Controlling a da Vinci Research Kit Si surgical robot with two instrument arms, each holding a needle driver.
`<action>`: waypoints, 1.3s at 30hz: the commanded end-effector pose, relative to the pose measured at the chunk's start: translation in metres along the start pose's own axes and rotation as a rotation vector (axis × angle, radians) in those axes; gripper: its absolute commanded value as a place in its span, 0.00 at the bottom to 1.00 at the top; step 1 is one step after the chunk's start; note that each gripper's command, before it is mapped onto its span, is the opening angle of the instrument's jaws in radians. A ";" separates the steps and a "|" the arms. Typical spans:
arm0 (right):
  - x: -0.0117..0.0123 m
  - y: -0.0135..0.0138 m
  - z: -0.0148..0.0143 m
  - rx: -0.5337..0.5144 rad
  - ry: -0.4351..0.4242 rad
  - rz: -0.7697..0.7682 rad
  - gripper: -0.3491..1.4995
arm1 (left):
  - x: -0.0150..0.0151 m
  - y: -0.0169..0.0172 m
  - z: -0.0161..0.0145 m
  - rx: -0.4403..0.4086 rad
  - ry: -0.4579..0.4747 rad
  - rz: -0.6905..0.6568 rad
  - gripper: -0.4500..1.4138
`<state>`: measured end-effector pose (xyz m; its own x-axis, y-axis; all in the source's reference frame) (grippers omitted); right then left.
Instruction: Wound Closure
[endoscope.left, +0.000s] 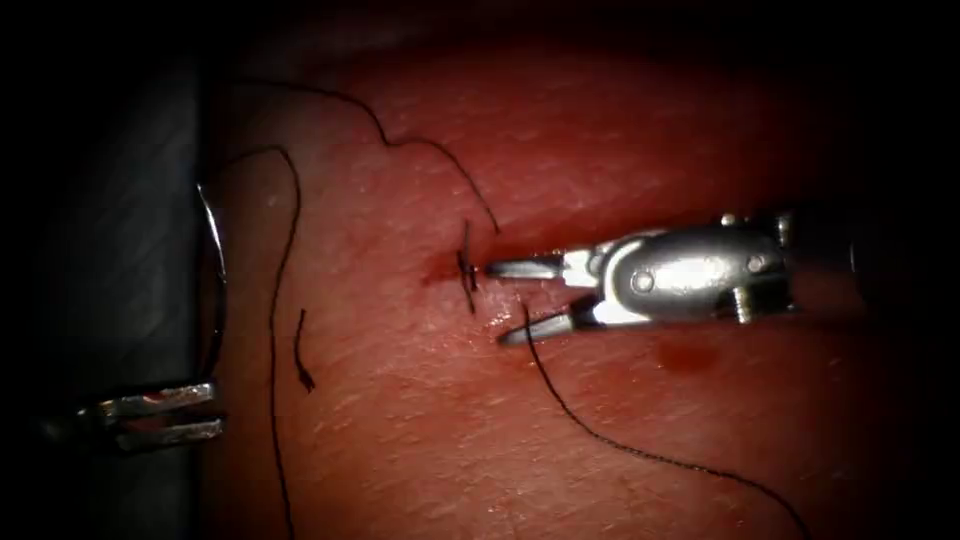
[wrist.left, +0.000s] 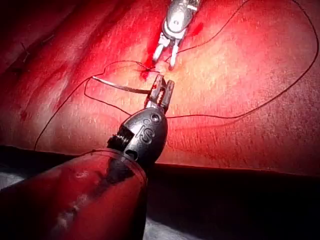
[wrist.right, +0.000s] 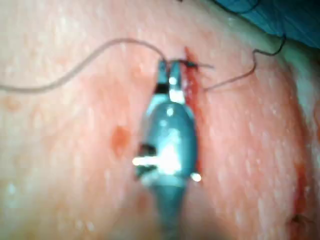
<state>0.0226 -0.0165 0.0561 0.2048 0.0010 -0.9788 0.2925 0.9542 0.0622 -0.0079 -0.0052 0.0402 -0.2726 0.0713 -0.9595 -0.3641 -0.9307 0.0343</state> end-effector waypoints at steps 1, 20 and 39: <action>-0.0002 -0.0010 0.0004 -0.001 -0.004 0.010 0.00 | -0.0005 0.0005 0.0006 -0.001 0.001 -0.001 0.00; 0.0070 -0.0054 -0.0064 0.041 0.034 -0.056 0.00 | -0.0005 0.0005 0.0006 -0.001 0.001 -0.001 0.00; 0.0140 -0.0118 -0.0098 0.130 0.057 -0.083 0.12 | -0.0003 0.0005 0.0013 0.004 -0.003 -0.003 0.00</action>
<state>0.0120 -0.0241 0.0390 0.1266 -0.0561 -0.9904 0.4181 0.9084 0.0019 -0.0086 -0.0050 0.0403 -0.2753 0.0740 -0.9585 -0.3695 -0.9286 0.0344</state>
